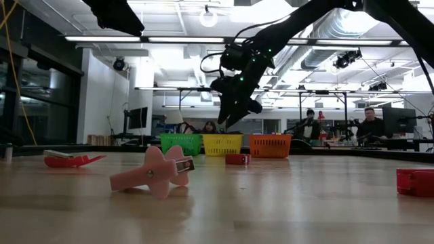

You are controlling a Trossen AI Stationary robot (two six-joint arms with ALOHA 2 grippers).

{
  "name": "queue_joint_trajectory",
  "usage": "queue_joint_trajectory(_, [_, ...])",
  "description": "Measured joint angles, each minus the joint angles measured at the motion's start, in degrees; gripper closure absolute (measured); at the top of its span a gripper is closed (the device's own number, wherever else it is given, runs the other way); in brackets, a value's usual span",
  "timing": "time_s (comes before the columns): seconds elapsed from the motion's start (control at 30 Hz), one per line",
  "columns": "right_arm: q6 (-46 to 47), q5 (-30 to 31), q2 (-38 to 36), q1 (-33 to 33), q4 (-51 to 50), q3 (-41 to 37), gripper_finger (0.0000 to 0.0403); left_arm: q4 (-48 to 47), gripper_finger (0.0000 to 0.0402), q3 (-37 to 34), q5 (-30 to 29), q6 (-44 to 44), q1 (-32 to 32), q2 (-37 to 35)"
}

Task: Pick and place Stapler, Stapler remover, tape
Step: Put the bottom red stapler into the yellow bin

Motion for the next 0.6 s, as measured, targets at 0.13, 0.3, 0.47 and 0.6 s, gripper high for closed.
queue_joint_trajectory(0.13, [1.2,-2.1,0.0,0.0,-0.7,0.0,0.0182,0.0,0.0202,0.0,0.4,0.0,0.0,0.0])
queue_joint_trajectory(0.3, [0.3,-3.3,-1.9,0.0,-4.2,0.0,0.0133,0.0,0.0202,0.0,0.7,0.0,0.0,0.0])
queue_joint_trajectory(0.47, [-4.6,-4.7,-6.8,0.5,-11.4,0.0,0.0126,0.0,0.0202,0.0,2.1,1.2,0.0,0.0])
queue_joint_trajectory(0.6, [-8.3,-4.7,-11.7,2.1,-19.5,0.1,0.0130,0.0,0.0202,0.0,2.8,1.9,0.0,0.0])
